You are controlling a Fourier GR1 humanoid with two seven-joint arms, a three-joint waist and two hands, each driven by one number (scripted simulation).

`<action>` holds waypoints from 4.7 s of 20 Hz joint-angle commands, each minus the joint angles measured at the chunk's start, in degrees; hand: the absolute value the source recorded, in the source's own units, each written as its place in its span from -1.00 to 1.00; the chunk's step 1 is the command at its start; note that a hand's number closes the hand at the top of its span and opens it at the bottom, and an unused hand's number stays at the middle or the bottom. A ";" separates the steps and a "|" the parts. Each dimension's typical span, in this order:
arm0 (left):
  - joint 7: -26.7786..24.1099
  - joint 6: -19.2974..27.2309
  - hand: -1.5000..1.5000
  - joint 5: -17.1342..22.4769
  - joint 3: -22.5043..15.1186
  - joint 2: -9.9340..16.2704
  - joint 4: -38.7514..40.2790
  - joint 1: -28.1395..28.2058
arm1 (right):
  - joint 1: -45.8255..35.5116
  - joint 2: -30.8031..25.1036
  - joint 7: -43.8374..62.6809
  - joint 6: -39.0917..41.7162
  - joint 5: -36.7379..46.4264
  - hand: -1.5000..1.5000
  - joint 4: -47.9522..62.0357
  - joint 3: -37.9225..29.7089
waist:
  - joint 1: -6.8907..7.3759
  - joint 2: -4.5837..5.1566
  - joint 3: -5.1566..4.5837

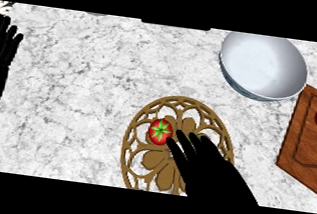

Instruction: Pick the lemon from the placemat and place it in the bowl

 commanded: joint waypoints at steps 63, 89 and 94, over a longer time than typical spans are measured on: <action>1.16 -6.66 0.00 -7.32 7.68 -6.70 -1.64 -1.60 | -0.39 -22.01 -62.58 -8.14 19.02 1.00 43.34 -37.84 | 0.71 2.34 0.88; 1.62 -7.47 0.00 -8.37 4.51 -8.13 -0.06 -4.53 | -22.18 -49.29 -114.58 2.77 -5.25 1.00 83.92 -60.54 | 5.06 1.94 0.34; 2.03 -7.65 0.00 -8.56 3.75 -8.40 0.03 -5.70 | -27.43 -48.75 -112.08 6.34 -6.63 1.00 86.41 -56.18 | 6.40 1.91 0.24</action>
